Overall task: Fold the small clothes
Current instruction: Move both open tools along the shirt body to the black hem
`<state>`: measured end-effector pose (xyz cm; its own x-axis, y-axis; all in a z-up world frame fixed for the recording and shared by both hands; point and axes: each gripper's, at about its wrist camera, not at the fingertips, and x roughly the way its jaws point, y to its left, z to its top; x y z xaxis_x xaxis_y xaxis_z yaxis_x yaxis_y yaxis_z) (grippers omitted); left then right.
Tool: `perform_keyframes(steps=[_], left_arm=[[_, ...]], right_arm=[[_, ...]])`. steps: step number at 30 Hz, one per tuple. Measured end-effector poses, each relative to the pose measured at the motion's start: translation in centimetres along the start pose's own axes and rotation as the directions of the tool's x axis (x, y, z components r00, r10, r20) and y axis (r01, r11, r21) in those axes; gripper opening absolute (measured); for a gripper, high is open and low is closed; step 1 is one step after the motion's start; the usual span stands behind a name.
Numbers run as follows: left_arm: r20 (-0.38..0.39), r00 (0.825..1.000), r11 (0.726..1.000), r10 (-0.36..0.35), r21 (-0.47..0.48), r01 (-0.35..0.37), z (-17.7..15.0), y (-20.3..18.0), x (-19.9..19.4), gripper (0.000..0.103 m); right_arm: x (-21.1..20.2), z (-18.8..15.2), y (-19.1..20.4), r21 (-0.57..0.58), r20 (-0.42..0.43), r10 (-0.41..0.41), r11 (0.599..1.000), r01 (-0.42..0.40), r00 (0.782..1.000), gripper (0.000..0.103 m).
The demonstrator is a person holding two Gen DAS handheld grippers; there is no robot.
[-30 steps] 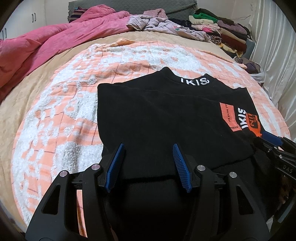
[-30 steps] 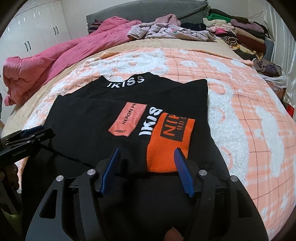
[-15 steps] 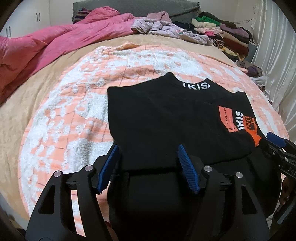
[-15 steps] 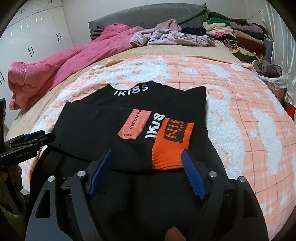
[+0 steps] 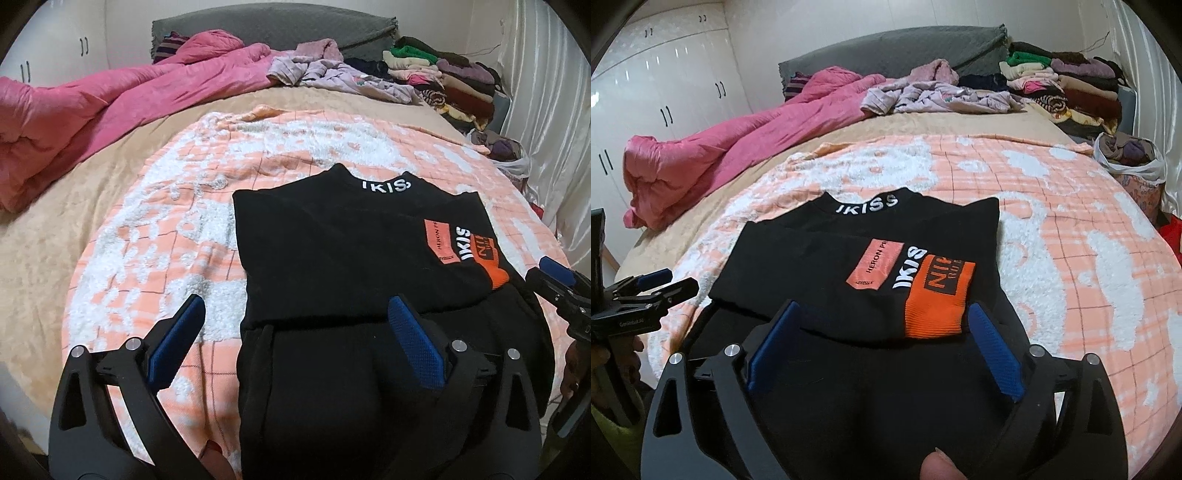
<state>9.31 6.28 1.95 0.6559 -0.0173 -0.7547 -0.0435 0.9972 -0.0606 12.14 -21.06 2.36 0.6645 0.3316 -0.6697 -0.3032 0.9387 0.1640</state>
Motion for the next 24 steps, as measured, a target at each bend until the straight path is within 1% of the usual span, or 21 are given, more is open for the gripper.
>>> perform_keyframes(steps=[14,24], left_arm=[[0.026,1.000,1.000,0.013,-0.015,-0.013,-1.0,0.3,-2.7,0.093],[0.027,0.999,1.000,0.022,-0.008,-0.022,-2.4,0.7,-4.3,0.093]], right_arm=[[-3.8,-0.7,0.1,-0.019,0.051,0.007,1.000,-0.006,0.999,0.092],[-6.0,-2.1,-0.4,-0.042,0.054,-0.003,0.999,0.005,0.999,0.092]])
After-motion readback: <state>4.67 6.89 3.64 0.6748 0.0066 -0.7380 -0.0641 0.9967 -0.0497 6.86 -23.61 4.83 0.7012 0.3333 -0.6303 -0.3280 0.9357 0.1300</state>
